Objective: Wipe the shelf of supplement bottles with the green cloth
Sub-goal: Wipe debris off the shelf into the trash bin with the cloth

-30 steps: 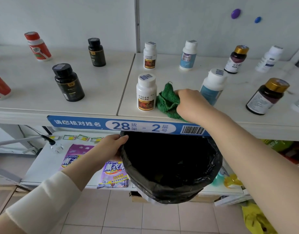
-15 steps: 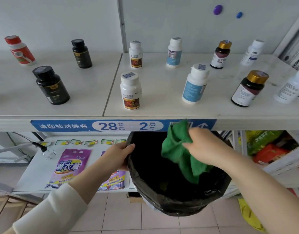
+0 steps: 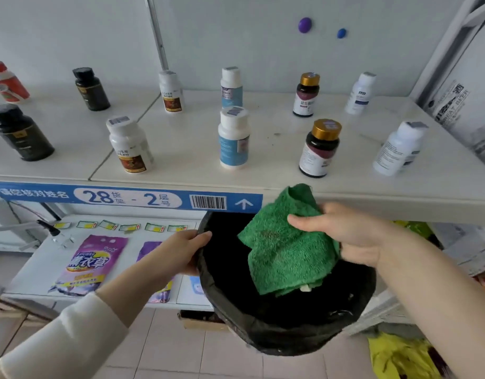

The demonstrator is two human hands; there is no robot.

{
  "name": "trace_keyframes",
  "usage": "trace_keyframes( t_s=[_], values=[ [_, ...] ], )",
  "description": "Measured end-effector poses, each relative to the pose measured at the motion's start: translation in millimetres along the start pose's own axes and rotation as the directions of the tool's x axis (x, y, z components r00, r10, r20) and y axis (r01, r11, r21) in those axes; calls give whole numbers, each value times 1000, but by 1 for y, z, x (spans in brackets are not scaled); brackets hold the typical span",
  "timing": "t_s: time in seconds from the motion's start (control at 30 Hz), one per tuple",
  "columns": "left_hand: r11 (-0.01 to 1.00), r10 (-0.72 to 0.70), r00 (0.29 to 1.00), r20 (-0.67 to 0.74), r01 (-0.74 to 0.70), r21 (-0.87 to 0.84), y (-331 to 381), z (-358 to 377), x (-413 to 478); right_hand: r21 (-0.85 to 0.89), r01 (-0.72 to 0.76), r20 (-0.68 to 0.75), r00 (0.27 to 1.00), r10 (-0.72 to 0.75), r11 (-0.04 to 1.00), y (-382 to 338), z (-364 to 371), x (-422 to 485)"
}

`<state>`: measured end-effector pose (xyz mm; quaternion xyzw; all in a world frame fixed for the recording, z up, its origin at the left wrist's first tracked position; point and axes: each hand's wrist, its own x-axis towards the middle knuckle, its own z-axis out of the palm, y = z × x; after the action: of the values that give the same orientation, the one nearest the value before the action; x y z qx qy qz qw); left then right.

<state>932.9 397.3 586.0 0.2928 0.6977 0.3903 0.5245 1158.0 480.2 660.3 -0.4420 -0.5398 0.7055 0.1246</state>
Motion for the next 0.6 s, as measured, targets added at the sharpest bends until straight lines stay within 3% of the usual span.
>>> trace_keyframes(
  t_s=[0.2, 0.3, 0.47, 0.6],
  values=[
    [998, -43, 998, -45, 40, -57, 4, 28, -6, 249, -88, 65, 995, 74, 965, 6, -23, -9],
    [997, -43, 997, -63, 39, -60, 8, 29, -6, 334, -47, 73, 997, 24, 942, -10, -28, -14],
    [998, -61, 996, -63, 59, -38, 15, 18, -1, 234, 213, 44, 972, -229, 948, -71, -35, -30],
    [998, -61, 997, -47, 60, -22, 18, 7, 6, 73, 390, -105, 918, -382, 918, -143, -43, -23]
  ],
)
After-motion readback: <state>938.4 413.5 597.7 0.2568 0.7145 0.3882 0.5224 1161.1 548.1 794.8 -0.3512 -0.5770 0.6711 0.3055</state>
